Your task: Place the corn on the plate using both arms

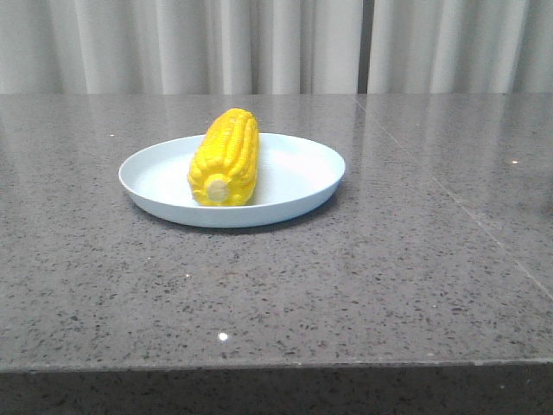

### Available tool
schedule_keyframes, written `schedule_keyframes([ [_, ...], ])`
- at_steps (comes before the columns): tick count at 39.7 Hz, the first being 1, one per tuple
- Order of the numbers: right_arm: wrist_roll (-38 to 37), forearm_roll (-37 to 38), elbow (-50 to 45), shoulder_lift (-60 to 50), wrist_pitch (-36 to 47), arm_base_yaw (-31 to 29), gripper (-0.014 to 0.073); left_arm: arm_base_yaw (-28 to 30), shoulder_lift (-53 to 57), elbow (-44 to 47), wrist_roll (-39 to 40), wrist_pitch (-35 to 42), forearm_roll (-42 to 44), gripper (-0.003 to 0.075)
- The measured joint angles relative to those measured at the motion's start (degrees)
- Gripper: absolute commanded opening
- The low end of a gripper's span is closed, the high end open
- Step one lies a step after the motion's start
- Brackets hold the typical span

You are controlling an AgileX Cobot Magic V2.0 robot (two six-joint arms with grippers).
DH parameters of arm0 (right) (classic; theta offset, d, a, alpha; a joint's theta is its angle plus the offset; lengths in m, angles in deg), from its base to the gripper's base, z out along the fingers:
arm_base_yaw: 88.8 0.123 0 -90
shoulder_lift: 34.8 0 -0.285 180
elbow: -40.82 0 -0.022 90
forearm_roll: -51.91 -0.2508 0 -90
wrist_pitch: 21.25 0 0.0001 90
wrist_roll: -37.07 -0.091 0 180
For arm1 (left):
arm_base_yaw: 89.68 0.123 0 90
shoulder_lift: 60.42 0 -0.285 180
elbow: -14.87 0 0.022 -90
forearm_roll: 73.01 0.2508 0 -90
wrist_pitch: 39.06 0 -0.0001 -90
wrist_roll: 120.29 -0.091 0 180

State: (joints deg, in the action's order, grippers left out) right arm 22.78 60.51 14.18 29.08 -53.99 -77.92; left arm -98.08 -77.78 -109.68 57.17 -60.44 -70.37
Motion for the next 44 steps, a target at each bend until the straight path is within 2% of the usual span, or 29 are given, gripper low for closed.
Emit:
schedule_keyframes([
  [7,0.0,0.35,-14.81,-14.44,6.39,0.0,-0.0115,0.0,0.0,0.0,0.0,0.0,0.0,-0.002],
  [13,0.0,0.35,-24.38,-29.7,7.16,0.0,-0.0115,0.0,0.0,0.0,0.0,0.0,0.0,-0.002],
  [23,0.0,0.35,-30.19,-47.33,7.16,0.0,-0.0115,0.0,0.0,0.0,0.0,0.0,0.0,-0.002],
  [44,0.04,0.35,-30.32,-50.01,7.53,0.0,-0.0115,0.0,0.0,0.0,0.0,0.0,0.0,-0.002],
])
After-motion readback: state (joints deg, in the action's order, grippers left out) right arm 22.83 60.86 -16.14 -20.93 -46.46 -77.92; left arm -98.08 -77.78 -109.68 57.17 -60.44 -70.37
